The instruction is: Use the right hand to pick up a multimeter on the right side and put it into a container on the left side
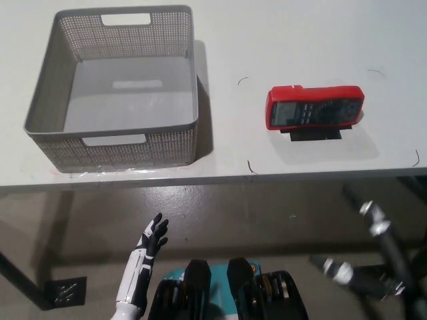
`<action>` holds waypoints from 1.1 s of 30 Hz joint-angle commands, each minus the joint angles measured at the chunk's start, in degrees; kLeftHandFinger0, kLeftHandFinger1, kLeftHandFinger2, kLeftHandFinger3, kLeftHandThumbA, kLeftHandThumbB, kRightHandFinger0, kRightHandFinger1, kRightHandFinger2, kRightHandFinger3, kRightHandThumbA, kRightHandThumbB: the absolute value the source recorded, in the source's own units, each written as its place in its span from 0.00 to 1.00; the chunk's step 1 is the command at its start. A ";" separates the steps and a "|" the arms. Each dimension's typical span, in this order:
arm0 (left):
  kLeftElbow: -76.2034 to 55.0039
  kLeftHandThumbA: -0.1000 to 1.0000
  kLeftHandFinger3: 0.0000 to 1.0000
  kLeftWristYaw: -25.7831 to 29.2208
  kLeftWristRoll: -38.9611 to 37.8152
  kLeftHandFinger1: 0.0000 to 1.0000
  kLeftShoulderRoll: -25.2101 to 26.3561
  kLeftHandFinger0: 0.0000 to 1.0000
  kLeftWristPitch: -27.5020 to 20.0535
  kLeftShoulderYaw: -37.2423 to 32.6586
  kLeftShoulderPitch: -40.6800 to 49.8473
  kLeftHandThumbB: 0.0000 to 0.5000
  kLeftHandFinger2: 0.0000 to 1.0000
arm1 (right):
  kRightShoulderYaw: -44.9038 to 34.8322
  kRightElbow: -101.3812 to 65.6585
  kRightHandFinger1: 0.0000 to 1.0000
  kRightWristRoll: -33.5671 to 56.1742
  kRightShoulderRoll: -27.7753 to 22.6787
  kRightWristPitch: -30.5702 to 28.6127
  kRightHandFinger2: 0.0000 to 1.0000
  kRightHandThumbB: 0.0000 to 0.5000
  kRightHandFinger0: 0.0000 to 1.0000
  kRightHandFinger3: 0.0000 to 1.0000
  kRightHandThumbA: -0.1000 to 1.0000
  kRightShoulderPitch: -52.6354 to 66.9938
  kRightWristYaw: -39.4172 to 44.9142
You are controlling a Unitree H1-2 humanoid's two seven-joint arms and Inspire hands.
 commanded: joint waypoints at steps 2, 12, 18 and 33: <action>-0.34 1.00 1.00 1.32 0.63 1.00 0.31 1.00 -3.31 -0.44 -0.08 0.88 1.00 | -1.95 -7.92 1.00 -4.98 -8.65 12.34 1.00 0.81 1.00 1.00 1.00 -10.99 8.13; 0.22 1.00 1.00 1.17 0.63 1.00 0.03 1.00 -3.31 -0.59 0.19 0.83 1.00 | 6.60 3.73 1.00 -7.99 -21.26 27.80 1.00 0.79 1.00 1.00 1.00 -41.92 25.65; 0.38 1.00 1.00 1.24 1.02 1.00 0.15 1.00 -3.31 -0.83 0.90 0.87 1.00 | 14.89 21.31 1.00 -10.53 -19.37 30.38 1.00 0.91 1.00 1.00 1.00 -57.47 32.02; -0.16 1.00 1.00 1.47 1.04 1.00 -0.56 1.00 -3.31 -1.02 2.56 0.90 1.00 | 26.41 64.78 1.00 -11.84 -5.66 27.91 1.00 0.91 1.00 1.00 1.00 -79.48 35.79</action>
